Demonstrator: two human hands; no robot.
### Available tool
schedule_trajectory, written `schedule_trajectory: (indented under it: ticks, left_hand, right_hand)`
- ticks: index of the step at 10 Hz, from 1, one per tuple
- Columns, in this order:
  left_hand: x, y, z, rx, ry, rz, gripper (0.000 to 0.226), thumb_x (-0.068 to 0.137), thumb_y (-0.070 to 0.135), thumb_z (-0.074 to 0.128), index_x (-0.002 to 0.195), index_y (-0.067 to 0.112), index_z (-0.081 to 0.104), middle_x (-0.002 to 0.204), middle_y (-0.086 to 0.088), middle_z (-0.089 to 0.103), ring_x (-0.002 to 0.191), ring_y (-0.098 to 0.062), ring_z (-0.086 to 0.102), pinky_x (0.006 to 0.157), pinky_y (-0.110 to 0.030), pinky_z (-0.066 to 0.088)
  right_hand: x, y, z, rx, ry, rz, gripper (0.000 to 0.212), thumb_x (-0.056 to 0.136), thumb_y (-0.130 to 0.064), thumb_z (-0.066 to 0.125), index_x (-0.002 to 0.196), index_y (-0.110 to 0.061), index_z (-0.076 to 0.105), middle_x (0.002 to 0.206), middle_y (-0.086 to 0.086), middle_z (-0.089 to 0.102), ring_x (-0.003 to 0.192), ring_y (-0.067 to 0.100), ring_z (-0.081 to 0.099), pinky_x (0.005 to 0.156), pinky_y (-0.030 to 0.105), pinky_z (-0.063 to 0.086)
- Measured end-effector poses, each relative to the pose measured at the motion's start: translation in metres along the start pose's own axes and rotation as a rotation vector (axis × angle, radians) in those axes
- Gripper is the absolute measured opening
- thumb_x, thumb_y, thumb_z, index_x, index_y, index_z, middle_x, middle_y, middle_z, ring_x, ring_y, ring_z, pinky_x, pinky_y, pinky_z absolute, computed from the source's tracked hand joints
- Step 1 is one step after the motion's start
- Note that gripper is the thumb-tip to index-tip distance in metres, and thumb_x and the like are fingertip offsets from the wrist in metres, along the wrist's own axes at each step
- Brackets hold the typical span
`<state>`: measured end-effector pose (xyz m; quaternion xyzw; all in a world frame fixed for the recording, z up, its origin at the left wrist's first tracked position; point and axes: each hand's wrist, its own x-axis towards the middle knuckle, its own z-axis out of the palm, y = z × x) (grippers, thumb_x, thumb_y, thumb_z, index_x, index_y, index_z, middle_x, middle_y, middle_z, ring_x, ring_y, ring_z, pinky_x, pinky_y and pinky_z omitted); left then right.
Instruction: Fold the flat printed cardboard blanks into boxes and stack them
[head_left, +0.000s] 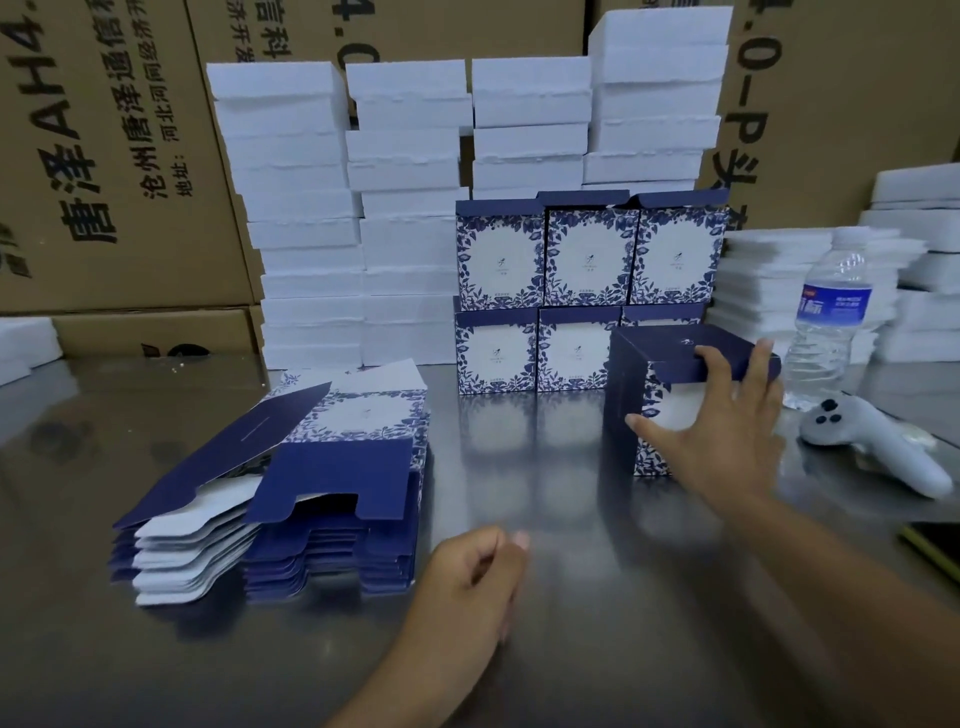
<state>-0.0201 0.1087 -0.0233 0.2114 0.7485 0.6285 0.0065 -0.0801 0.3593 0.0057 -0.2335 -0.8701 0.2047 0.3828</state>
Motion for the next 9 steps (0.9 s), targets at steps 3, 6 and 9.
schedule_trajectory:
  ticks: [3,6,9]
  left_hand:
    - [0.005,-0.001,-0.002,-0.001,-0.03,-0.108,0.038,0.072,0.042,0.056,0.046,0.02,0.038,0.044,0.006,0.022,0.042,-0.011,0.024,0.047,-0.026,0.016]
    - [0.007,0.004,-0.002,0.062,-0.053,-0.073,0.045,0.082,0.039,0.058,0.049,0.018,0.035,0.044,0.007,0.024,0.046,-0.009,0.027,0.05,-0.023,0.021]
    - [0.002,0.006,-0.003,0.09,-0.075,-0.067,0.046,0.093,0.024,0.054,0.052,0.018,0.033,0.043,0.007,0.022,0.044,-0.006,0.023,0.046,-0.022,0.02]
  right_hand:
    - [0.053,0.001,0.032,-0.053,-0.074,0.064,0.096,0.068,-0.054,0.075,0.143,-0.035,0.018,0.157,-0.006,-0.013,0.143,0.033,0.006,0.097,0.06,0.036]
    - [0.06,-0.007,0.032,-0.135,-0.178,0.071,0.107,0.074,-0.058,0.068,0.149,-0.03,-0.002,0.155,0.005,-0.024,0.143,0.038,0.002,0.101,0.06,0.029]
    - [-0.054,-0.041,-0.046,0.398,-0.318,-0.276,0.034,0.083,-0.018,0.068,0.115,-0.022,0.059,0.116,-0.007,0.06,0.109,0.011,0.057,0.095,0.026,0.039]
